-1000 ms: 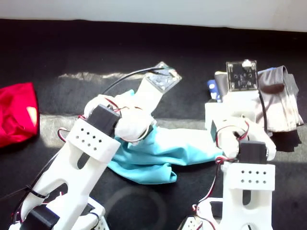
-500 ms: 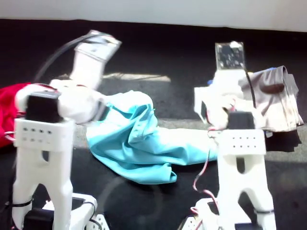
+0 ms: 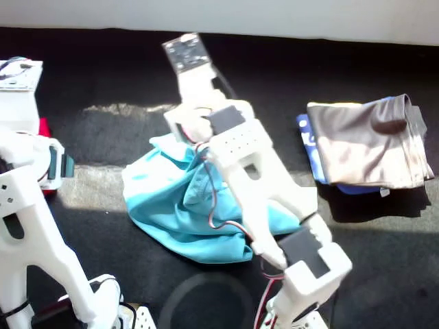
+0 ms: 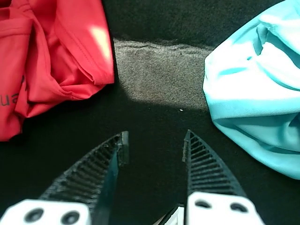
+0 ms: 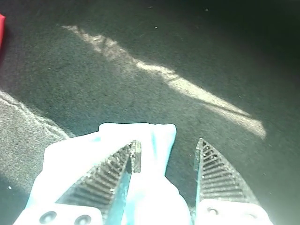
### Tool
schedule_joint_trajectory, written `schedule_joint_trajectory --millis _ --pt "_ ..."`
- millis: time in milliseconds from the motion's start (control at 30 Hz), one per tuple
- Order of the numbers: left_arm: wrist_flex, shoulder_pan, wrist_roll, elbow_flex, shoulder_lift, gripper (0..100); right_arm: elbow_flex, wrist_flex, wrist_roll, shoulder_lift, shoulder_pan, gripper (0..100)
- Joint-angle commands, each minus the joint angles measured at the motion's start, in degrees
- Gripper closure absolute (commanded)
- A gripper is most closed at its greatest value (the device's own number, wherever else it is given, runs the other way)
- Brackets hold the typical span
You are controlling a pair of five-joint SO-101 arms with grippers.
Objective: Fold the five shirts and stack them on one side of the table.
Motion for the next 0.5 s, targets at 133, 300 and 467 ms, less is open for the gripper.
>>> schedule_joint_trajectory --millis 133,300,467 --pt "-0.18 -6.02 -0.53 0.13 -0.92 80 -11.74 -0.75 0.44 8.13 -6.73 80.8" --pt "-0.18 -7.52 -0.53 0.13 -0.92 80 -12.35 -0.66 7.74 12.62 -9.27 80.8" --pt "-0.18 -7.78 -2.02 0.13 -0.92 80 -12.44 -0.66 14.77 15.25 -9.19 80.8"
